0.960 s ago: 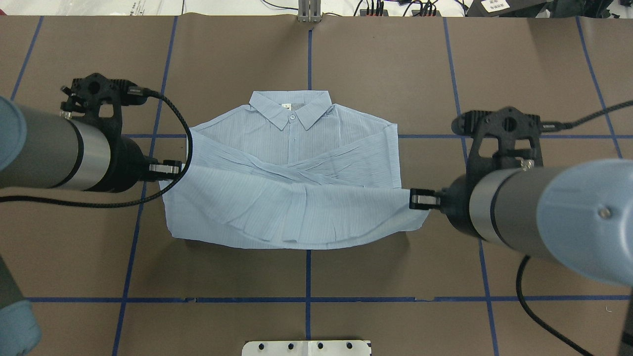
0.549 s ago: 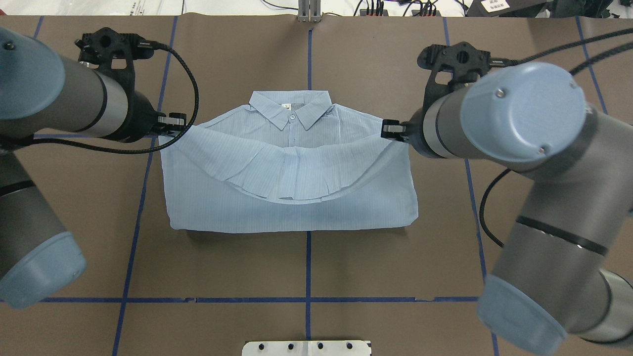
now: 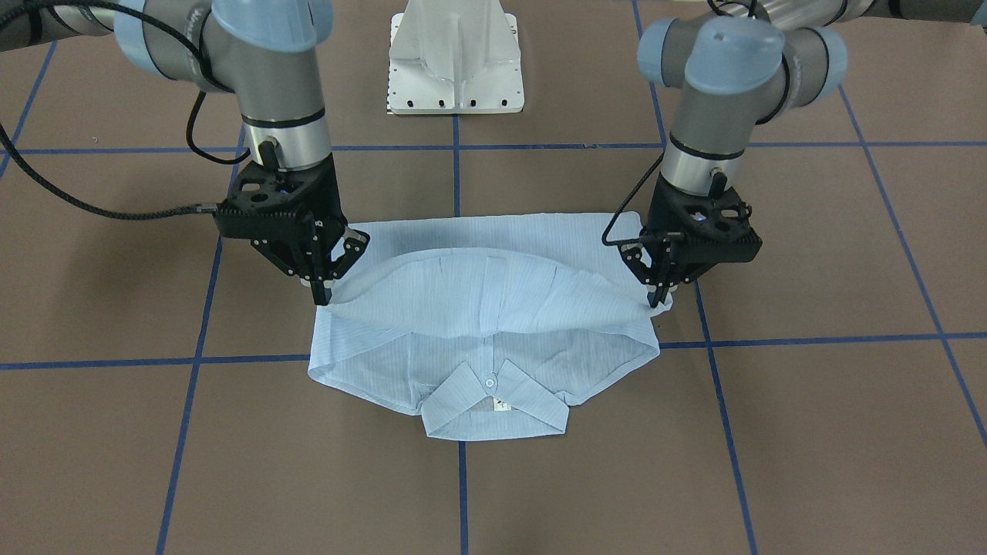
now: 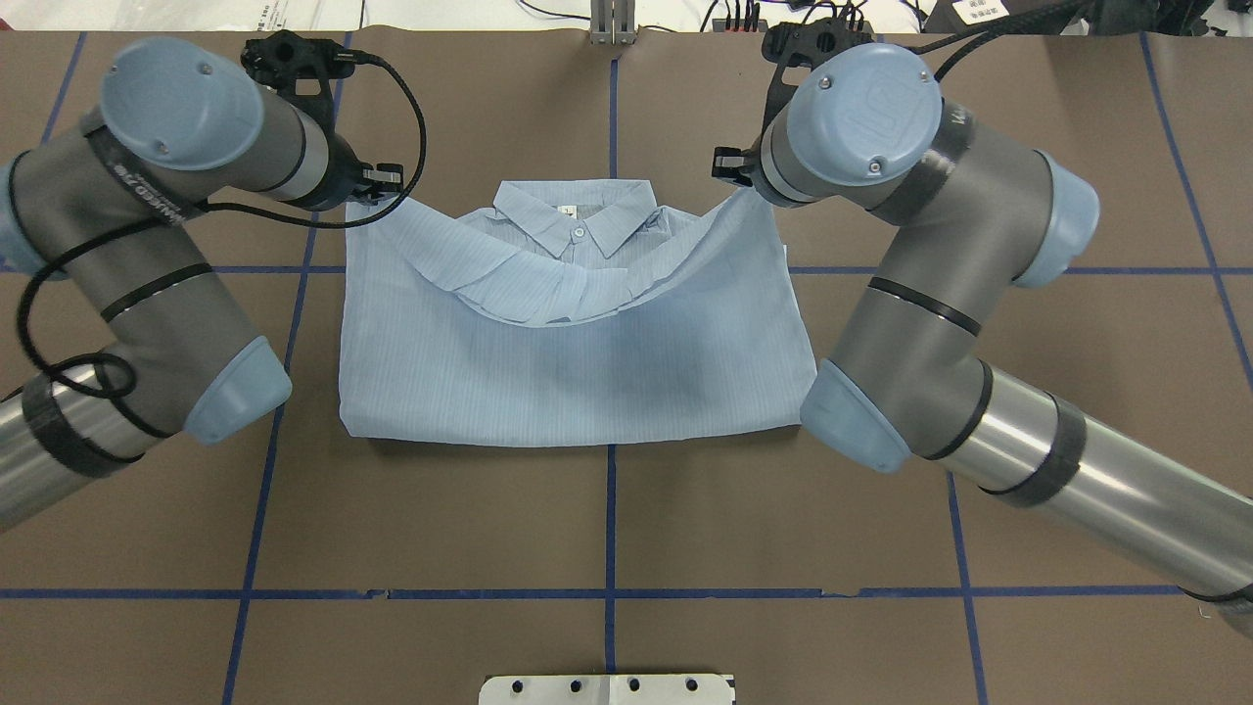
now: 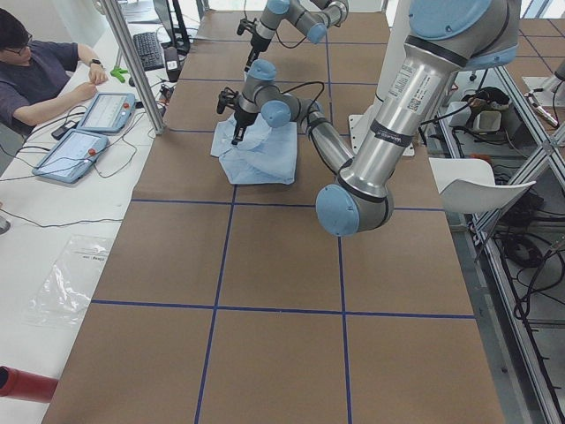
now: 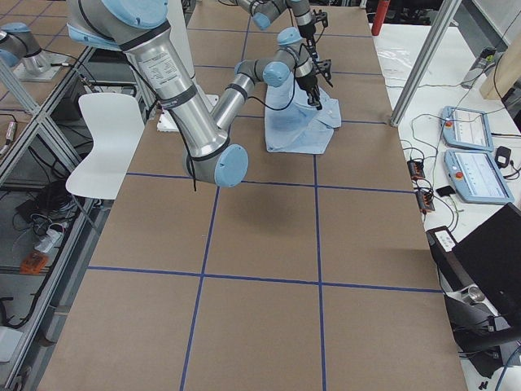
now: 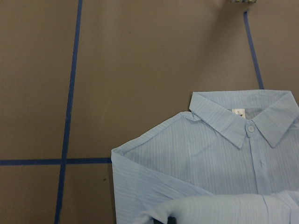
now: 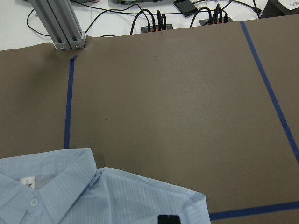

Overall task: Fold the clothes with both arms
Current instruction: 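Lay the hem down near the collar and open both grippers, then raise both grippers and draw them back from the folded shirt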

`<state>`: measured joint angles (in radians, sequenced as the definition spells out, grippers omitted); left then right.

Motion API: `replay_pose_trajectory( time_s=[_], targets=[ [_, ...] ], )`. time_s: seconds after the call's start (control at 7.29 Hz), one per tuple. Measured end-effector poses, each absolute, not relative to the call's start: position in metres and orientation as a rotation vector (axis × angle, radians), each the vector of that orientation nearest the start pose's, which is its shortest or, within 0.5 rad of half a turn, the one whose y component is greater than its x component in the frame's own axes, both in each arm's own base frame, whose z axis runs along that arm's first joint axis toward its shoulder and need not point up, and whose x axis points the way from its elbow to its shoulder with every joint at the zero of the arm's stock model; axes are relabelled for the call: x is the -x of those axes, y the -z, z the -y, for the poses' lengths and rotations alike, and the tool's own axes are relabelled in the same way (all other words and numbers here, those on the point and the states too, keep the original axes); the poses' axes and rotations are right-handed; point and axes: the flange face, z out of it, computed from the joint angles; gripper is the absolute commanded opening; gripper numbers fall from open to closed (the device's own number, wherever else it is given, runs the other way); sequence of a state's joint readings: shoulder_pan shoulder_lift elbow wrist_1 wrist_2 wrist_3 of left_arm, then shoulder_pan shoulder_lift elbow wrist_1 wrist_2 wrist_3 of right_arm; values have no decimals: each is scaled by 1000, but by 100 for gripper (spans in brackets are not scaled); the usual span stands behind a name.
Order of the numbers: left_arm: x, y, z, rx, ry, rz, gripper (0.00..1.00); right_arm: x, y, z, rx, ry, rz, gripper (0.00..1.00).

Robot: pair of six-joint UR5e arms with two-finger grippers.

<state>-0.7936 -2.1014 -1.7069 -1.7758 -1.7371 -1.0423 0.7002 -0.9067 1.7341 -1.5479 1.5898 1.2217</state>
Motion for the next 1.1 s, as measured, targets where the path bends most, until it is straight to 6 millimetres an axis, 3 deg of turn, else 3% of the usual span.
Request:
replay_pose_trajectory(
  time_s=[0.27,0.55,0.69,1.1],
  targets=[
    [-408,-322,589,-431,199,-734,0,456,-240,559,-403,-322,719,0],
    [-419,-352,597,-432,203,-712,0,469,-273,563,-391,-312,700,0],
    [-422,-357,596,-430,199,-709,99,472,-281,561,-392,-305,704,99],
    [-424,-346,583,-451,143,-736,100,471,-286,553,-399,-295,728,100]
  ],
)
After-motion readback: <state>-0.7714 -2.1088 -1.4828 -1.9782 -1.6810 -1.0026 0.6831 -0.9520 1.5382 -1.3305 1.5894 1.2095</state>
